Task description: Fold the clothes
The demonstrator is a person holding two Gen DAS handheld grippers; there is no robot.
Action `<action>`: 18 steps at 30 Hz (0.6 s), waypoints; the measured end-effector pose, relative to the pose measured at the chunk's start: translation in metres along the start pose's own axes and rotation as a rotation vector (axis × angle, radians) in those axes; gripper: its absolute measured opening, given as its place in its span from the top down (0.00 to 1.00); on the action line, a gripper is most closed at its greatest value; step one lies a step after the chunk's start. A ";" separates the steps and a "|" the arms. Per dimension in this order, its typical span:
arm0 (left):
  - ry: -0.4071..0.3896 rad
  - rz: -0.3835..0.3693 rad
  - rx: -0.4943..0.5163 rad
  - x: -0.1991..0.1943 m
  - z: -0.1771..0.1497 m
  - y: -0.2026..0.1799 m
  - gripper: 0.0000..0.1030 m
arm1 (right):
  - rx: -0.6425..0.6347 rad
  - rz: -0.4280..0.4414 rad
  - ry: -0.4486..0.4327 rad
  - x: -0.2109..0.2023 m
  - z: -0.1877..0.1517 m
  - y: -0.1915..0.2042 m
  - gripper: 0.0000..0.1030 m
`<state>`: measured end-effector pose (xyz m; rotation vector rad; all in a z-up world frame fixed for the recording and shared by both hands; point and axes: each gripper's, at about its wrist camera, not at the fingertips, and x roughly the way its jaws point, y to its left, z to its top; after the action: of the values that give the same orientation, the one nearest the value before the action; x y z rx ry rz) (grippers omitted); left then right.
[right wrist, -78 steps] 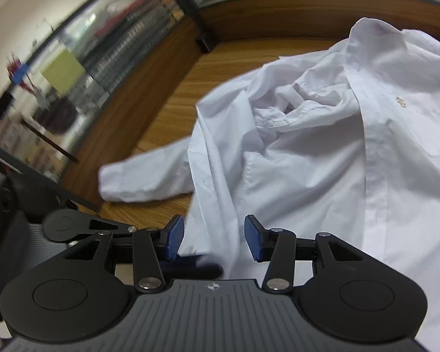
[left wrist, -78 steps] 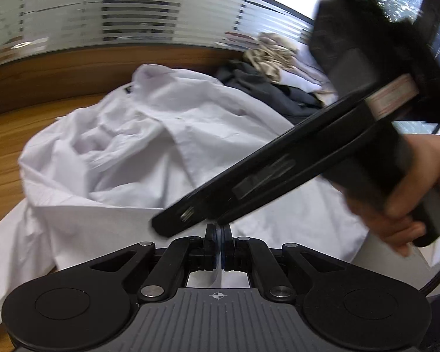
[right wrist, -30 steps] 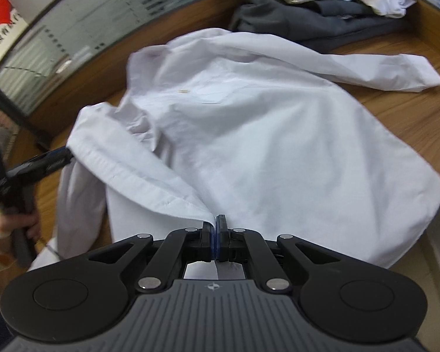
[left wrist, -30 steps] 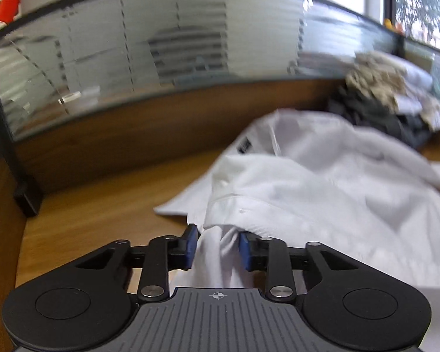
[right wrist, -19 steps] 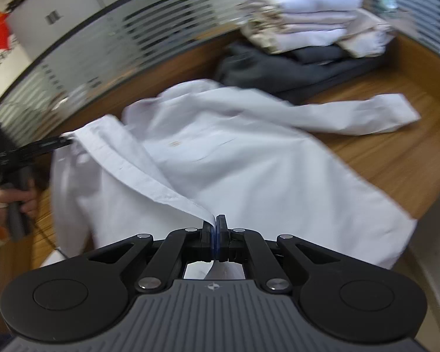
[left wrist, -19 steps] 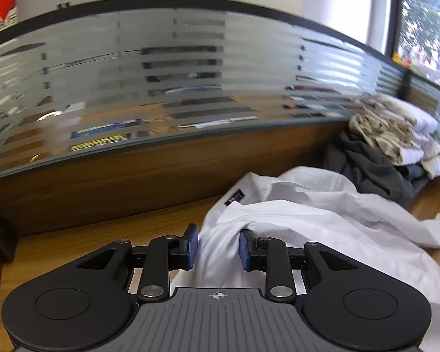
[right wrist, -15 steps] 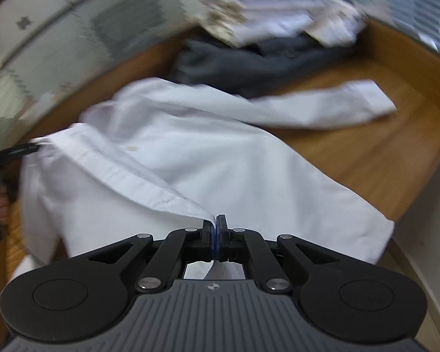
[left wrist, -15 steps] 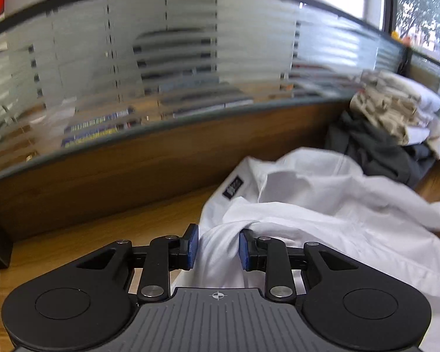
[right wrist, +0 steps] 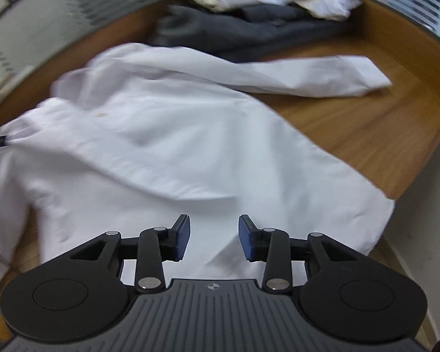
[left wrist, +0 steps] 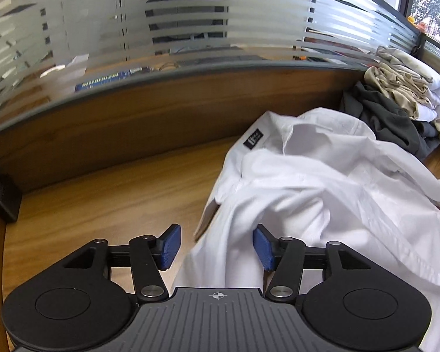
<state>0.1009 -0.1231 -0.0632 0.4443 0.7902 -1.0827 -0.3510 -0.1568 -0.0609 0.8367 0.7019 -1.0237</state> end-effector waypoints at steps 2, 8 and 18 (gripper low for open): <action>0.022 -0.020 0.007 0.001 -0.006 -0.001 0.42 | -0.013 0.059 0.003 -0.014 -0.012 0.014 0.59; 0.098 -0.069 0.081 0.010 -0.027 -0.012 0.41 | 0.015 0.115 0.043 -0.029 -0.075 0.055 0.59; 0.184 -0.126 0.253 0.013 -0.040 -0.026 0.35 | 0.343 0.057 0.009 -0.029 -0.193 0.083 0.53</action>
<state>0.0666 -0.1152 -0.0984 0.7240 0.8552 -1.2786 -0.3064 0.0437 -0.1130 1.1519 0.5131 -1.1059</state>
